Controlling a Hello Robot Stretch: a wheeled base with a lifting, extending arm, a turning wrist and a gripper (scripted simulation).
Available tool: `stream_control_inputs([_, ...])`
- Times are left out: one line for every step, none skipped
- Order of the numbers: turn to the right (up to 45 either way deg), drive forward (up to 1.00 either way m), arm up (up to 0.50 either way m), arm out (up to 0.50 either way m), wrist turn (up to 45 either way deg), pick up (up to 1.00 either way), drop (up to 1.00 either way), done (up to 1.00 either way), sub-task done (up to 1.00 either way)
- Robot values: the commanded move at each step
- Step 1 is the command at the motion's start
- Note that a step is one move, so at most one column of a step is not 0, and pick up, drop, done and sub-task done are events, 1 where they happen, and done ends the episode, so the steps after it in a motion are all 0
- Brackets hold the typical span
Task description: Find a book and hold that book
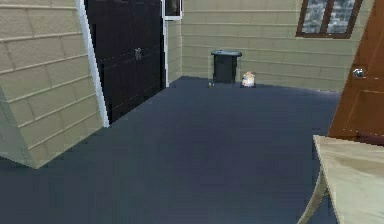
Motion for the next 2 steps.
stream_control_inputs([0.0,0.0,0.0,0.0,45.0,0.0,0.0,0.0,0.0])
stream_control_inputs([0.0,0.0,0.0,0.0,12.0,0.0,0.0,0.0,0.0])
